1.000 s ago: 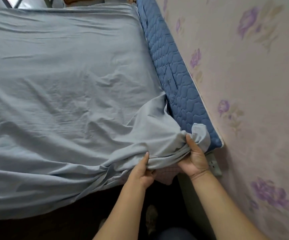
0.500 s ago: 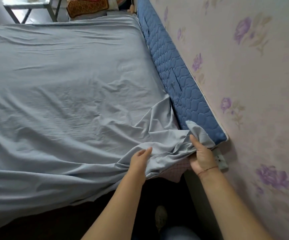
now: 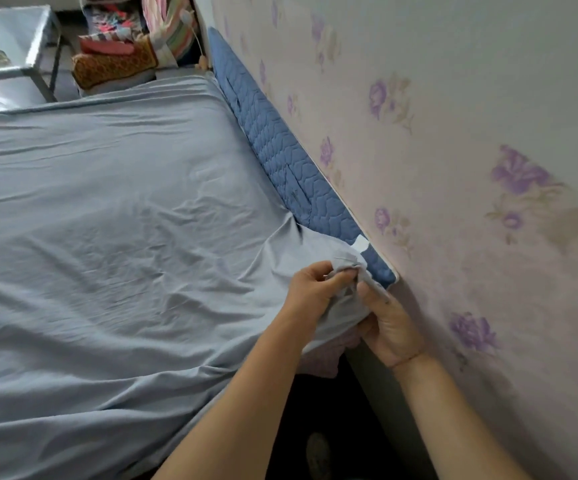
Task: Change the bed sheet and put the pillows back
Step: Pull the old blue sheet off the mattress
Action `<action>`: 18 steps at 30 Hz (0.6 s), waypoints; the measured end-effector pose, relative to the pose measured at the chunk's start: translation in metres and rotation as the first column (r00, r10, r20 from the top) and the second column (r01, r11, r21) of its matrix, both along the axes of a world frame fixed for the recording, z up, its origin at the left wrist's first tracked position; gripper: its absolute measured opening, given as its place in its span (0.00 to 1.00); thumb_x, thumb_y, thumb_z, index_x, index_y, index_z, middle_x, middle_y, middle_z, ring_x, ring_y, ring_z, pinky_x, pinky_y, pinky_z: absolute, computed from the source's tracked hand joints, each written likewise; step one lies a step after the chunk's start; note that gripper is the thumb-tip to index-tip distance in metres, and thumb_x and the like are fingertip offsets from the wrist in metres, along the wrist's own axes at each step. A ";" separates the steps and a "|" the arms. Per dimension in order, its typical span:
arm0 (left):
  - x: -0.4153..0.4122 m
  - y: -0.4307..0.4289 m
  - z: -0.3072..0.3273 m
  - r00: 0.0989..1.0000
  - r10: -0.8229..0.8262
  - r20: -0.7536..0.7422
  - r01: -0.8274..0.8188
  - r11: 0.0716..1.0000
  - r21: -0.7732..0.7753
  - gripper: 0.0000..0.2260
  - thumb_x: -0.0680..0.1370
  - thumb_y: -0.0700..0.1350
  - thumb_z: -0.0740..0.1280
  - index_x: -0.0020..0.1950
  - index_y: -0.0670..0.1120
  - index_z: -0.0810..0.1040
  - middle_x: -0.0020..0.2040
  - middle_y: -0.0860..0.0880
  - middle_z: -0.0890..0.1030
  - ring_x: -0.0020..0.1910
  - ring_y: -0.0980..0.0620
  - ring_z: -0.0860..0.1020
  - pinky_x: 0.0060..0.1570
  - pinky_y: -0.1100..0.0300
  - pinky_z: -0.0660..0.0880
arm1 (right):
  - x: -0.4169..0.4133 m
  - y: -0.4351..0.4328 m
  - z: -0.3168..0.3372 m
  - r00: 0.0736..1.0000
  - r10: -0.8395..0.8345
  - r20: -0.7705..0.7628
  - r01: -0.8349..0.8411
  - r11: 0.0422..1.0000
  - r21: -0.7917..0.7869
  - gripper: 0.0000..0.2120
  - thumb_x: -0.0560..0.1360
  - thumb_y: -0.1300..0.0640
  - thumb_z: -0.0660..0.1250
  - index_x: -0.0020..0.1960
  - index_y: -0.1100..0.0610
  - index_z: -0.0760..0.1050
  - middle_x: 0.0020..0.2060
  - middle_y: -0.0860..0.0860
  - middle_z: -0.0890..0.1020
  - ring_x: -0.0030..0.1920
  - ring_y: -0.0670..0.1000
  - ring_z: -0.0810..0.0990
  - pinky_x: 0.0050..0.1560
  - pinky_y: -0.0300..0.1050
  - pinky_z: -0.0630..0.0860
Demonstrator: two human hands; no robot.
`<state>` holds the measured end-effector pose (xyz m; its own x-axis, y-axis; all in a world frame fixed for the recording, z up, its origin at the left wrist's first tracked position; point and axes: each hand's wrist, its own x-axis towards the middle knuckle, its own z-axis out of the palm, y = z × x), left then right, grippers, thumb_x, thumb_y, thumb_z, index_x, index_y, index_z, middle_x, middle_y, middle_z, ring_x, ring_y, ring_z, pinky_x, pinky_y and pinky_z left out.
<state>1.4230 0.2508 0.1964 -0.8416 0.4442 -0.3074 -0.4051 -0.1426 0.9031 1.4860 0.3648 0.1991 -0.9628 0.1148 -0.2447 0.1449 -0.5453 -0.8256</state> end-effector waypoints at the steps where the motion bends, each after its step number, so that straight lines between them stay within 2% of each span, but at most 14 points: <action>1: -0.002 0.000 0.008 1.000 0.004 -0.023 -0.004 1.000 -0.010 0.05 0.76 0.40 0.71 0.40 0.46 0.82 0.34 0.49 0.81 0.36 0.52 0.78 0.40 0.58 0.75 | -0.002 0.004 0.005 1.000 0.004 -0.005 -0.005 0.998 -0.064 0.15 0.75 0.54 0.60 0.52 0.57 0.84 0.52 0.57 0.84 0.51 0.52 0.84 0.48 0.43 0.80; 3: -0.005 -0.002 0.022 0.997 0.019 -0.073 -0.021 0.999 -0.025 0.07 0.76 0.38 0.70 0.38 0.46 0.82 0.34 0.49 0.80 0.36 0.53 0.77 0.40 0.58 0.75 | -0.008 0.011 0.012 1.000 0.009 0.027 -0.005 0.990 -0.143 0.22 0.78 0.50 0.56 0.60 0.63 0.79 0.54 0.61 0.82 0.52 0.53 0.83 0.48 0.44 0.81; 6: -0.010 -0.012 0.035 0.995 0.056 -0.086 -0.057 0.998 -0.013 0.05 0.76 0.34 0.69 0.46 0.43 0.82 0.43 0.44 0.83 0.44 0.48 0.80 0.50 0.52 0.77 | -0.025 0.016 0.016 0.993 0.058 0.101 -0.043 0.988 -0.148 0.29 0.79 0.42 0.53 0.64 0.65 0.74 0.54 0.61 0.82 0.52 0.54 0.82 0.51 0.46 0.80; 9: -0.013 -0.031 0.039 0.993 0.092 -0.072 -0.091 0.996 0.013 0.07 0.73 0.33 0.70 0.50 0.39 0.81 0.47 0.40 0.83 0.49 0.44 0.80 0.55 0.50 0.76 | -0.049 0.014 0.009 0.979 0.113 0.171 -0.085 0.983 -0.164 0.36 0.71 0.37 0.67 0.66 0.65 0.73 0.59 0.62 0.80 0.58 0.56 0.80 0.58 0.49 0.78; 11: -0.010 -0.047 0.041 0.993 0.100 -0.059 -0.100 0.995 0.017 0.11 0.71 0.33 0.71 0.53 0.35 0.80 0.50 0.37 0.83 0.50 0.42 0.80 0.57 0.48 0.76 | -0.065 0.009 0.003 0.950 0.176 0.257 -0.136 0.977 -0.165 0.36 0.69 0.37 0.67 0.64 0.65 0.74 0.53 0.60 0.83 0.51 0.54 0.83 0.51 0.47 0.81; 13: -0.006 -0.064 0.043 0.992 0.113 -0.053 -0.112 0.993 0.030 0.15 0.68 0.35 0.71 0.53 0.32 0.79 0.51 0.35 0.82 0.51 0.42 0.80 0.59 0.47 0.75 | -0.081 0.000 -0.005 0.902 0.245 0.356 -0.200 0.967 -0.160 0.30 0.73 0.39 0.63 0.62 0.64 0.75 0.46 0.56 0.84 0.42 0.50 0.84 0.42 0.43 0.82; 14: -0.004 -0.072 0.043 0.991 0.124 -0.058 -0.122 0.992 0.042 0.17 0.67 0.36 0.71 0.54 0.30 0.78 0.51 0.34 0.82 0.51 0.41 0.80 0.59 0.46 0.74 | -0.087 -0.006 -0.008 0.873 0.275 0.402 -0.235 0.961 -0.148 0.29 0.75 0.40 0.63 0.62 0.64 0.74 0.45 0.55 0.83 0.40 0.49 0.83 0.39 0.42 0.82; 16: 0.001 -0.087 0.042 0.985 0.162 -0.060 -0.158 0.985 0.065 0.13 0.68 0.34 0.71 0.51 0.31 0.78 0.48 0.37 0.83 0.48 0.43 0.81 0.55 0.48 0.77 | -0.101 -0.019 -0.017 0.811 0.308 0.498 -0.299 0.949 -0.100 0.31 0.75 0.40 0.64 0.66 0.64 0.71 0.49 0.56 0.80 0.42 0.50 0.81 0.36 0.41 0.81; 18: 0.006 -0.099 0.040 0.980 0.190 -0.058 -0.185 0.979 0.084 0.06 0.72 0.30 0.69 0.47 0.36 0.78 0.44 0.42 0.84 0.42 0.48 0.83 0.45 0.56 0.80 | -0.110 -0.032 -0.027 0.743 0.337 0.578 -0.364 0.928 -0.074 0.32 0.74 0.40 0.66 0.67 0.63 0.69 0.53 0.56 0.78 0.44 0.51 0.79 0.33 0.41 0.80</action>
<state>1.4288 0.1514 0.2366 -0.9292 0.2973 -0.2195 -0.3049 -0.2812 0.9099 1.3755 0.3326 0.1722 -0.6200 -0.1802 -0.7636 0.7696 -0.3289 -0.5473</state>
